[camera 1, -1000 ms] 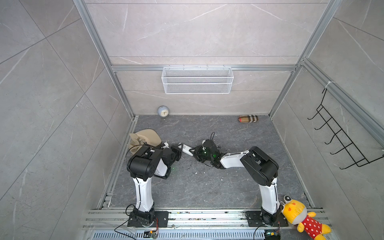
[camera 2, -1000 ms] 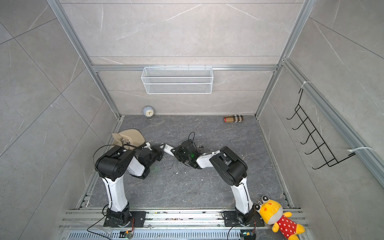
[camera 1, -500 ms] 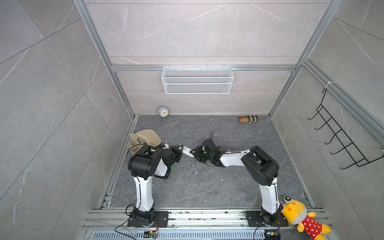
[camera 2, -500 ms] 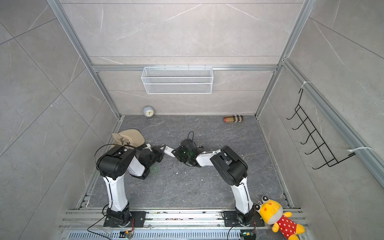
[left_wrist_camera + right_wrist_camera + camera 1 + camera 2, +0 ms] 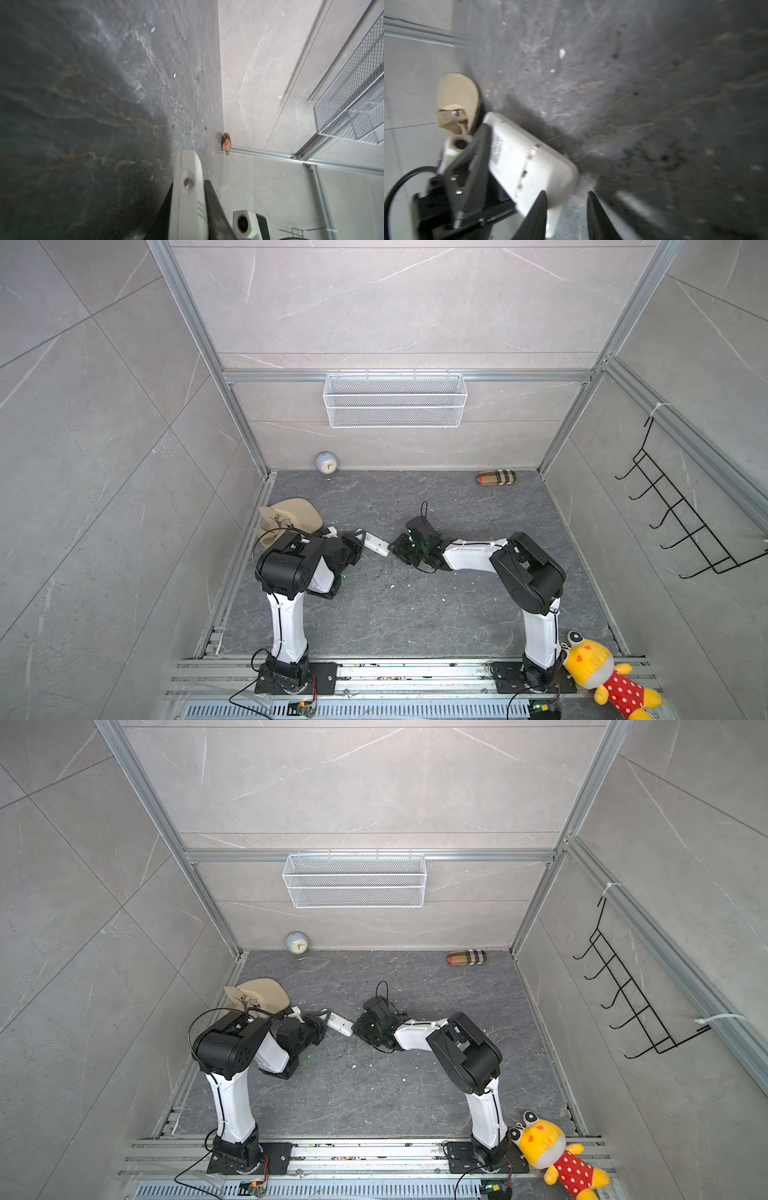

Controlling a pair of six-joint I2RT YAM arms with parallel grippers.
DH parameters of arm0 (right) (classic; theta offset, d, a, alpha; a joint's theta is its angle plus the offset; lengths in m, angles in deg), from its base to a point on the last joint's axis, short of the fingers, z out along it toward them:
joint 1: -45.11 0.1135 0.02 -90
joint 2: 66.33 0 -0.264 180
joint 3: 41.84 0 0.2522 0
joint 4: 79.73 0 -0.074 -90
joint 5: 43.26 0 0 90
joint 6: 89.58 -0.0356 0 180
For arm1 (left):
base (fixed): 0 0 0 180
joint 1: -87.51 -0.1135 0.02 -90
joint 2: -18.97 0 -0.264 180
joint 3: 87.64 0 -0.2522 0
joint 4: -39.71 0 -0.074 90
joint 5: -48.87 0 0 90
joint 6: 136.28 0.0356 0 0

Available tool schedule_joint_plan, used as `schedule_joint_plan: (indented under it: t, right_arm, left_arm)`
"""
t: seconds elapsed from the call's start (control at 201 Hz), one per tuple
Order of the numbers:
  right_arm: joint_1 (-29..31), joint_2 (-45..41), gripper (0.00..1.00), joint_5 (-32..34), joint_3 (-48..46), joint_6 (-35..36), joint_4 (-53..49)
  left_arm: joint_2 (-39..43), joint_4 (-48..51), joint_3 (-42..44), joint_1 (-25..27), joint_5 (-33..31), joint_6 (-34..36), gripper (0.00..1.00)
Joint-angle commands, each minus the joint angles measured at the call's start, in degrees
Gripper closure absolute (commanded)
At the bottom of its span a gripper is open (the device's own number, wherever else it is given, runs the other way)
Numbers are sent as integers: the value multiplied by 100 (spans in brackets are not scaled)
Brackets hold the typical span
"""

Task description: Load the batteries into the remote control

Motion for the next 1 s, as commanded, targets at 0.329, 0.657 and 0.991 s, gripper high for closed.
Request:
schedule_joint_plan:
  t: [0.329,0.657,0.991]
  right_arm:
    - [-19,-179,48,-14,-332,571,-362]
    - [-13,91,22,-743,-322,-599,941]
    - [-14,517,27,-873,-124,-1323,1624]
  left_arm:
    - [61,-552,-13,-52,-86,395,100]
    - [42,-554,-110,-55,-112,-34,100]
    - [226,-549,-188,-59,-96,-357,100]
